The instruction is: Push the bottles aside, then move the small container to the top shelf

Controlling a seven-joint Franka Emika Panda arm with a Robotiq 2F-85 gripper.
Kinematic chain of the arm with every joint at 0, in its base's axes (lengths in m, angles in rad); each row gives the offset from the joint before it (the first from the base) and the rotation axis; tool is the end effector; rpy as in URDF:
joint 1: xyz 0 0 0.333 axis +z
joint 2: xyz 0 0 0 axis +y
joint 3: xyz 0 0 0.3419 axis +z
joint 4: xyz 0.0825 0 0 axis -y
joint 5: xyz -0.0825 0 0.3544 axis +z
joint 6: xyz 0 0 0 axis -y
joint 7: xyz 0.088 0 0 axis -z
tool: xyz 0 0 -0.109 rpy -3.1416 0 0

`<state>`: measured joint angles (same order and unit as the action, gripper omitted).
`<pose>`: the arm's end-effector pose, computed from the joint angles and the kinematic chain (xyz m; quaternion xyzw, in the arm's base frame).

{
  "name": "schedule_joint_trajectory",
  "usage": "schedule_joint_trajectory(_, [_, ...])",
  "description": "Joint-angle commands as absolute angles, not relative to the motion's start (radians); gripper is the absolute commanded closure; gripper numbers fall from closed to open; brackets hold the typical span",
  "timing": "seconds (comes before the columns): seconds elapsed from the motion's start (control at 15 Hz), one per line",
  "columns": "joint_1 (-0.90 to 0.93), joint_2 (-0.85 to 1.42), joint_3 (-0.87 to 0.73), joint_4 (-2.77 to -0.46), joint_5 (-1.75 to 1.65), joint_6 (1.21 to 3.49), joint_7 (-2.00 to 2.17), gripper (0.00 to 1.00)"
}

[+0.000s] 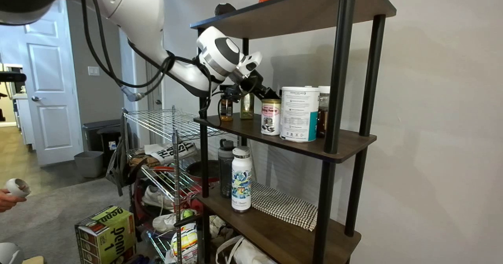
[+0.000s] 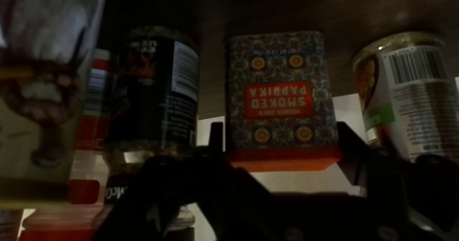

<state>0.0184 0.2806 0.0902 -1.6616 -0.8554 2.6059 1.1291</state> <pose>0.6632 0.0797 0.5499 0.8827 -0.1929 0.4218 0.0756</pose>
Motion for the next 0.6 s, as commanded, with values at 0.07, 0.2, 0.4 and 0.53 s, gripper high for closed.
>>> schedule_joint_trajectory(0.07, [0.003,0.283,0.102,-1.656,-0.823,2.629,1.078,0.51])
schedule_joint_trajectory(0.2, [0.004,0.263,0.102,-1.678,-0.826,2.634,1.092,0.51])
schedule_joint_trajectory(0.4, [0.002,0.238,0.099,-1.709,-0.834,2.654,1.11,0.51])
schedule_joint_trajectory(0.53, [-0.001,0.232,0.097,-1.722,-0.832,2.667,1.111,0.51])
